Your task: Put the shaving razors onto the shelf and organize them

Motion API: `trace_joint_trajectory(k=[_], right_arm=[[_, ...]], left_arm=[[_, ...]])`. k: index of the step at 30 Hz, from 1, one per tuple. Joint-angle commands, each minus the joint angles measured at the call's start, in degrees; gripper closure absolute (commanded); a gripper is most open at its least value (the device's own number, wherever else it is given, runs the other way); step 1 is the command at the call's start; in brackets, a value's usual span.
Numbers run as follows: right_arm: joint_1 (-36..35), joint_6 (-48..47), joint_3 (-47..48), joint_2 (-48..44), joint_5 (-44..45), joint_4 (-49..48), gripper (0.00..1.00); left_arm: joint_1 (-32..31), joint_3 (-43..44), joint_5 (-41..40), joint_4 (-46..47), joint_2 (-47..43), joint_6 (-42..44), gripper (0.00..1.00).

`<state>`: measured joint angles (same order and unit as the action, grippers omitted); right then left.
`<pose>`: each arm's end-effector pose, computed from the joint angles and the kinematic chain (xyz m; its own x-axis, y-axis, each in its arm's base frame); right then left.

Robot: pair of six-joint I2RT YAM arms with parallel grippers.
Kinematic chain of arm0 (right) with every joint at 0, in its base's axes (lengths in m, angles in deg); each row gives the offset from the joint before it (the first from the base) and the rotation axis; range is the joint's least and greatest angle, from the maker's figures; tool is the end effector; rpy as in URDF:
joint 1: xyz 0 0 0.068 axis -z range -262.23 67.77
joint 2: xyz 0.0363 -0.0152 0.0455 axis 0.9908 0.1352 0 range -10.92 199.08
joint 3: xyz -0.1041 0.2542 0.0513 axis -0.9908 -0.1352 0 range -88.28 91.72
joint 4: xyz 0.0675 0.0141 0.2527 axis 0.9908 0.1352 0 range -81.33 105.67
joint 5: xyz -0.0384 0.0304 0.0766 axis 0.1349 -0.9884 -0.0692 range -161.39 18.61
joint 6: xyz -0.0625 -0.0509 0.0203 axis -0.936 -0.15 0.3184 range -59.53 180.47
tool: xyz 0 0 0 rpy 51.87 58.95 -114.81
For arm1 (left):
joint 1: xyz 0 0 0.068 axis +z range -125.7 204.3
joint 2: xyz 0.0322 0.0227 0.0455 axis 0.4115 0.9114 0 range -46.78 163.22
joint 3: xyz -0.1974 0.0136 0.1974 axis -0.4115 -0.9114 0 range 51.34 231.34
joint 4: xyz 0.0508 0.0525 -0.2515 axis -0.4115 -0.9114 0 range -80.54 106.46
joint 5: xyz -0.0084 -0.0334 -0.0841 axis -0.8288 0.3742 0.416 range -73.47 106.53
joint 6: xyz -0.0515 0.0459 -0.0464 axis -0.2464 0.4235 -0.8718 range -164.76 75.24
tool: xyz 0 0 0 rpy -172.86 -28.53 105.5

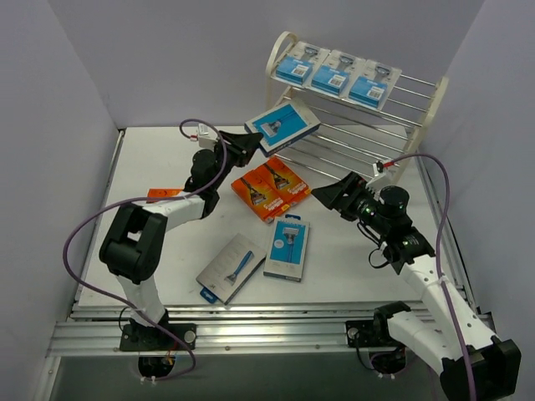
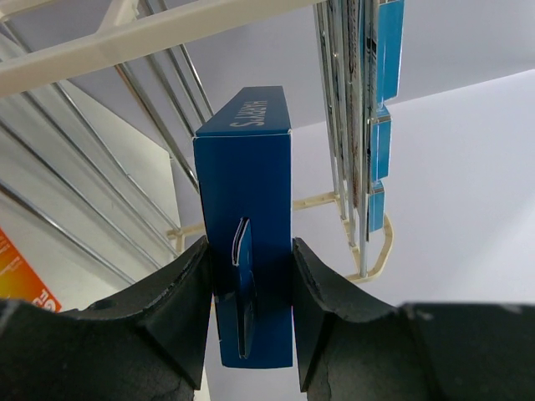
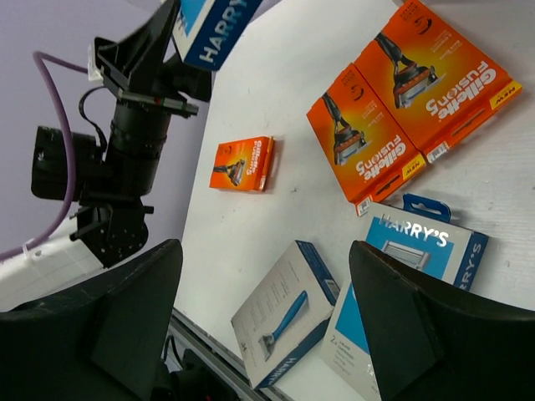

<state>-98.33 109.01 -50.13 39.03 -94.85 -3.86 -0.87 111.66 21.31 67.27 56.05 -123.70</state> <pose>0.2215 0.0940 0.3312 -0.4691 0.5801 -0.6659 -0.4310 0.5077 0.7460 0.4014 -0.1954 0.2770 -0.4641 -0.8625 -0.2016 0.2238 0.1060 -0.9689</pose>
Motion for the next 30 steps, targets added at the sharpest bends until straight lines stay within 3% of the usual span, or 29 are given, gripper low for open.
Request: trace_joint_trajectory(k=[1, 18, 30], right_arm=[[0.98, -2.56, 2.45, 0.93, -3.08, 0.67, 0.23], [1.6, -11.53, 4.13, 2.25, -5.01, 5.15, 0.16], [-1.74, -13.73, 5.35, 4.36, -3.7, 7.17, 0.16]], left_arm=[[-1.11, 6.99, -0.91, 5.36, 2.81, -1.04, 0.98], [-3.31, 24.84, -4.24, 2.63, 17.76, -0.43, 0.98], [-6.2, 28.63, -16.19, 5.7, 22.68, 0.54, 0.98]])
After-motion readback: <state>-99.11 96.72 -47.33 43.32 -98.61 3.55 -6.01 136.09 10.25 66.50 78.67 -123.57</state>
